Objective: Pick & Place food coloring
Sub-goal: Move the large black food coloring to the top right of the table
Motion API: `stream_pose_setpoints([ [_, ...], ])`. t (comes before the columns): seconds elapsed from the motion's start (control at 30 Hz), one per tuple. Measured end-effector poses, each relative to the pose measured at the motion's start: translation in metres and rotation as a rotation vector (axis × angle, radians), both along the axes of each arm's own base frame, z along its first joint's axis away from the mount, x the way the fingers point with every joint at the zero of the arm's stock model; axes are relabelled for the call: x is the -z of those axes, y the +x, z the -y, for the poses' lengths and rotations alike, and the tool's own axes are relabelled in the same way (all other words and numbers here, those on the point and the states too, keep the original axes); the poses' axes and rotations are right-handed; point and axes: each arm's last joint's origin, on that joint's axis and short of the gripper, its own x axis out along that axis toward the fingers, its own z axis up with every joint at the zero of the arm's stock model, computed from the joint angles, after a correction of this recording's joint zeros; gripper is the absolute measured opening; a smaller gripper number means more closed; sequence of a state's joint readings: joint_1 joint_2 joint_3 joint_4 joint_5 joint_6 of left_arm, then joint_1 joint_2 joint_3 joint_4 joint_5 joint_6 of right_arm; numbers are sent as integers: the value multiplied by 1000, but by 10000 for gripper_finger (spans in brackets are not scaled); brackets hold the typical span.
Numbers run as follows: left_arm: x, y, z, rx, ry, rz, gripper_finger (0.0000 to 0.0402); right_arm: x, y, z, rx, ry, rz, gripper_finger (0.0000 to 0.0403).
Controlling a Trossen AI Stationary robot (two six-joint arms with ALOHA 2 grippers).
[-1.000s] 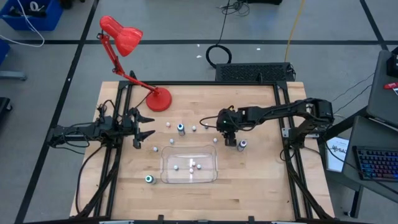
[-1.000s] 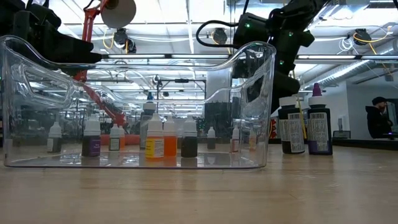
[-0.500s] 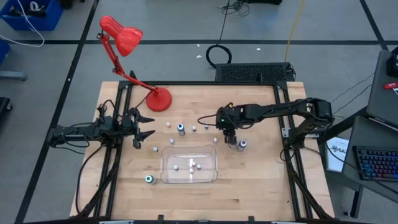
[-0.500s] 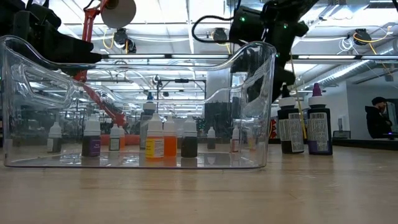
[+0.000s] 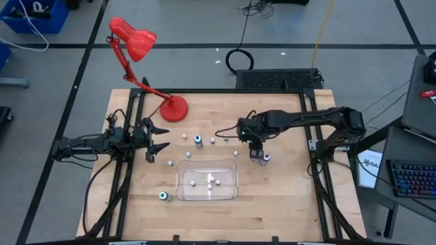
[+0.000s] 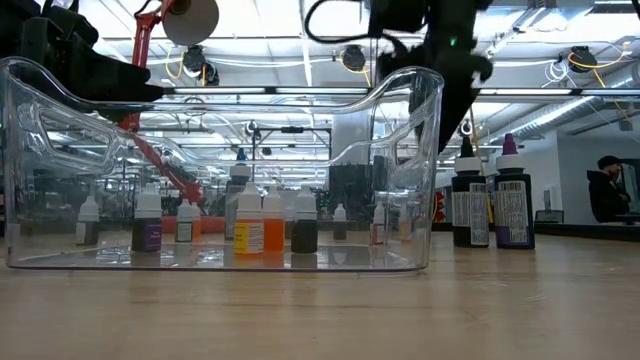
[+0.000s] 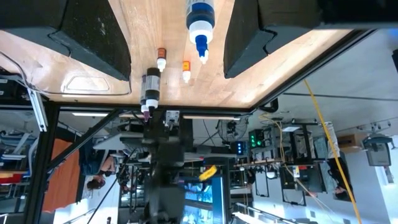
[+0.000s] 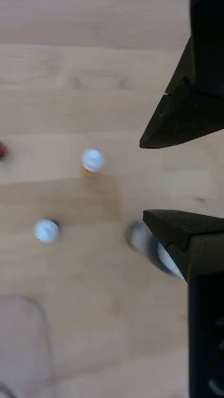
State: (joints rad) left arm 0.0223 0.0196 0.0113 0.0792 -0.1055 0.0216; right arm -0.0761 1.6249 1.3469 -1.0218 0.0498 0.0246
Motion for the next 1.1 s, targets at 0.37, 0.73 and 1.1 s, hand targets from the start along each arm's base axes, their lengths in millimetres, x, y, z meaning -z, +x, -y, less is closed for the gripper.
stream_pose_setpoints([
  [0.37, 0, 0, 0, 0, 0, 0, 258, -15, -9, -40, 50, 25, -101, 176],
  [0.73, 0, 0, 0, -1, 0, 0, 257, 12, -10, -42, 49, 25, -85, 187],
  [1.1, 0, 0, 0, -1, 0, 0, 257, 30, -13, -40, 55, 26, -79, 184],
])
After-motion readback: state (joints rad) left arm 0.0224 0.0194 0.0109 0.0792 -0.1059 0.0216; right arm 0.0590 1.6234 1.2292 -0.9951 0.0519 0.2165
